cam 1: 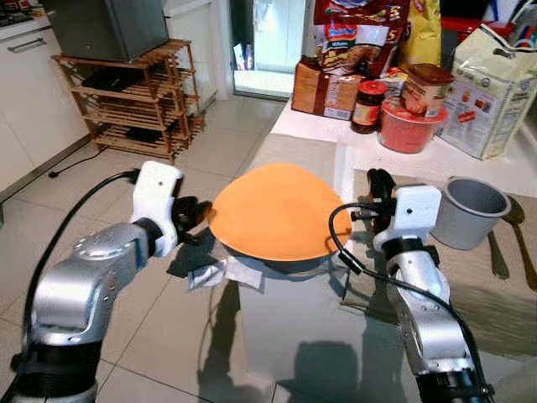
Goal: Setting the table
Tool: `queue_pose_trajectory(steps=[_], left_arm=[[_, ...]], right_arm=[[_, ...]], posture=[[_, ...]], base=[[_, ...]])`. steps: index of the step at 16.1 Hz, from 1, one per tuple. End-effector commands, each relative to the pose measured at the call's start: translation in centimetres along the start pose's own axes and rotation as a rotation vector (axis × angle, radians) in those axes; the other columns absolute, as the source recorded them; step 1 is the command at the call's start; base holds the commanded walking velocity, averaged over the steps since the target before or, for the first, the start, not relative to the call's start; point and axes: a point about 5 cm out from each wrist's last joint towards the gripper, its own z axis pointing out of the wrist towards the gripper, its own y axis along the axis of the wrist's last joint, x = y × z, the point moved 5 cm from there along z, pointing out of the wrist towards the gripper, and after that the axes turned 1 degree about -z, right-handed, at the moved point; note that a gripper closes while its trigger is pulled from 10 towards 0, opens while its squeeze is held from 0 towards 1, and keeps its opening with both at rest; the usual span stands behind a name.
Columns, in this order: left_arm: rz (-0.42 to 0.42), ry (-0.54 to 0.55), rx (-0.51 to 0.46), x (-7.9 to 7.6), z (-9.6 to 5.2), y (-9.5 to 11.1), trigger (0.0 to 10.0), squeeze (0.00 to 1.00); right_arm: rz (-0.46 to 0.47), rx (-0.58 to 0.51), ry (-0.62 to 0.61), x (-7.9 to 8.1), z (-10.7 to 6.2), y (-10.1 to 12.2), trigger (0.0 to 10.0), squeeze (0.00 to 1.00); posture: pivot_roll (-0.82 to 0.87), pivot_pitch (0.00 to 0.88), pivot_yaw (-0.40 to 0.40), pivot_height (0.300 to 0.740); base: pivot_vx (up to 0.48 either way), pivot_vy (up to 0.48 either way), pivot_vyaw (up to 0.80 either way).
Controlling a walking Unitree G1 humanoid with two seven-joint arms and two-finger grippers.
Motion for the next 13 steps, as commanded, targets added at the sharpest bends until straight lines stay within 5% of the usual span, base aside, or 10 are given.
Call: queue_pose_trajectory(steps=[1, 13], left_arm=[[0.013, -0.023, 0.002, -0.5, 0.6, 0.4, 10.0, 0.0], [0.012, -0.151, 0.002, -3.4, 4.5, 2.2, 10.0, 0.0]], right_arm=[[0.006, -0.005, 0.002, 0.2, 0.0, 0.4, 10.0, 0.0], [0.004, 0.017, -0.004, 0.1, -0.5, 0.3, 10.0, 0.0]], posture=[[-0.03, 0.005, 0.031, 0.74], [-0.06, 0.024, 0.043, 0.74]], base=[[0.0, 0.0, 0.0], [0.0, 0.0, 0.0]])
